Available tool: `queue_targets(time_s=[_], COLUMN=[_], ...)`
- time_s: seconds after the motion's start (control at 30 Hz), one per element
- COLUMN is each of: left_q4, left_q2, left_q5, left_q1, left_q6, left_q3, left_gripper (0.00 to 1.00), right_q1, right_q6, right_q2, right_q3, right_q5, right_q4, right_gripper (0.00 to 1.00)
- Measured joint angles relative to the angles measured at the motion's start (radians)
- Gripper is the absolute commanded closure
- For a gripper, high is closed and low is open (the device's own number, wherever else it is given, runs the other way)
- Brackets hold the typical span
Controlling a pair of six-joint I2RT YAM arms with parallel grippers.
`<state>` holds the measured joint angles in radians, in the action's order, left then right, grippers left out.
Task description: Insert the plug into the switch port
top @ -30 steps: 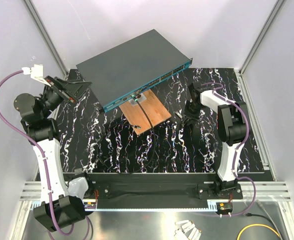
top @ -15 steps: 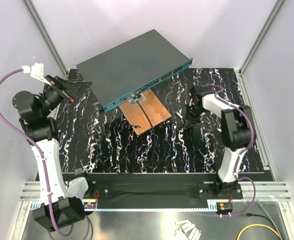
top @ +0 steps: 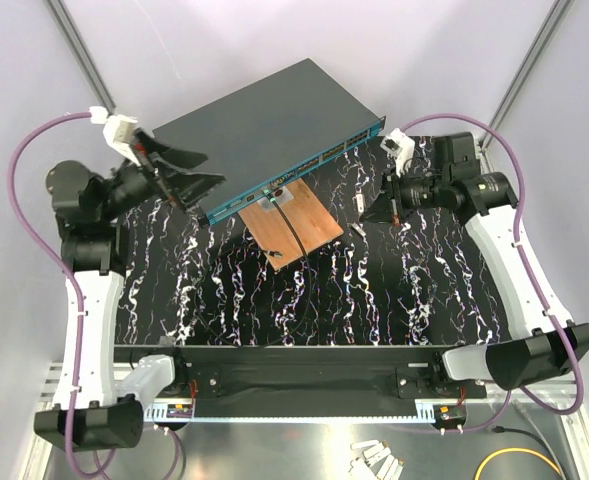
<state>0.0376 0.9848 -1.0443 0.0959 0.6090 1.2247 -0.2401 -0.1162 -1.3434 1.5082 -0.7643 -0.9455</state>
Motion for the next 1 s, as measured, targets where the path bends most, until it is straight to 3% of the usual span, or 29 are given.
queue_targets(time_s=[0.27, 0.57, 0.77, 1.0], left_q4=[-0.196, -0.451, -0.467, -0.448], left_q2=[0.059, 0.157, 0.173, 0.173], left_q5=[0.004, 0.068, 0.076, 0.077], left_q1=[-0.282, -0.585, -0.684, -0.707], left_q6=[-0.217, -0.462, -0.476, -0.446], left_q3=[0.118, 0.148, 0.121, 0.066], left_gripper=[0.05, 0.11, 0.14, 0.23], right_q1=[-0.132, -0.388, -0.428, -0.447], right_q6=[-0.119, -0.267, -0.286, -0.298], right_q2=[-0.019, -0.069, -0.108, -0.121], right_q3=[0.133, 0.236, 0.307, 0.323], right_q5=[-0.187, -0.185, -0.163, -0.158], right_q4=[-0.122, -0.208, -0.212, -0.214], right_gripper=[1.00, 1.00, 1.00, 1.00])
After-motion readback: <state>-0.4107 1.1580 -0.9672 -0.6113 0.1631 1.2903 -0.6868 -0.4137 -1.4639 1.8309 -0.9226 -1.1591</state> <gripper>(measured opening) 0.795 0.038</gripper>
